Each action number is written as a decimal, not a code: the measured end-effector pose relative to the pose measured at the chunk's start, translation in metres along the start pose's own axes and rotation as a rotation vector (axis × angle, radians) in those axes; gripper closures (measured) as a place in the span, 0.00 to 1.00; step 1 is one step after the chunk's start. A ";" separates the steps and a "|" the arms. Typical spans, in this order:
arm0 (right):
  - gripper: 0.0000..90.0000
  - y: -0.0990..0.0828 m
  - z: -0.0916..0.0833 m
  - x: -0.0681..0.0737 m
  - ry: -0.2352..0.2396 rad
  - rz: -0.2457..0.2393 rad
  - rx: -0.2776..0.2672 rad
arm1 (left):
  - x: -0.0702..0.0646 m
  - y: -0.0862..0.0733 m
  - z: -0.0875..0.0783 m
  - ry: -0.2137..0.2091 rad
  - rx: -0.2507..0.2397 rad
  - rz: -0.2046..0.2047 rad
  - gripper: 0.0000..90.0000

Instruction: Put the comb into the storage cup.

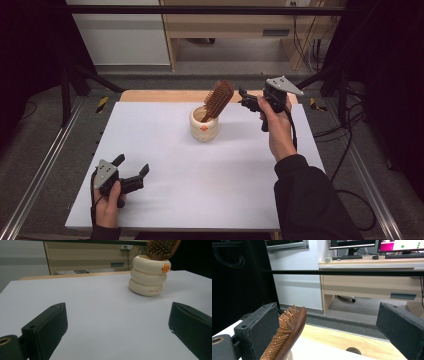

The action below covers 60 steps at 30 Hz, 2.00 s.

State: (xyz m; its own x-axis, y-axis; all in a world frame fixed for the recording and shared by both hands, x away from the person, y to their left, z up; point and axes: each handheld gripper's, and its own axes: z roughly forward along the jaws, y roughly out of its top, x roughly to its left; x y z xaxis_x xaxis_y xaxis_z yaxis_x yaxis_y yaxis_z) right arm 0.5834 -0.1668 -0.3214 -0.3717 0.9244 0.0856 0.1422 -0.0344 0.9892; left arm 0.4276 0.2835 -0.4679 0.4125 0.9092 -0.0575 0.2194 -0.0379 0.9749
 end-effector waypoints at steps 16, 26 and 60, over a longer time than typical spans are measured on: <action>0.05 0.003 -0.019 -0.011 0.014 -0.031 -0.005 | 0.001 0.000 -0.001 0.007 -0.002 -0.003 0.03; 0.05 0.006 -0.031 -0.018 0.016 -0.014 -0.032 | 0.003 0.000 -0.002 0.013 -0.005 -0.010 0.03; 0.05 -0.001 -0.087 -0.044 0.039 -0.011 -0.089 | 0.008 0.004 -0.012 -0.001 -0.035 -0.037 0.02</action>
State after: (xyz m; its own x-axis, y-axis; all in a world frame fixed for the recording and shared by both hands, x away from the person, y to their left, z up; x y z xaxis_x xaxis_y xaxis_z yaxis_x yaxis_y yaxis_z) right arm 0.5200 -0.2401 -0.3161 -0.4086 0.9094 0.0775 0.0569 -0.0594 0.9966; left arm 0.4212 0.2952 -0.4623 0.4053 0.9093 -0.0940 0.2032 0.0106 0.9791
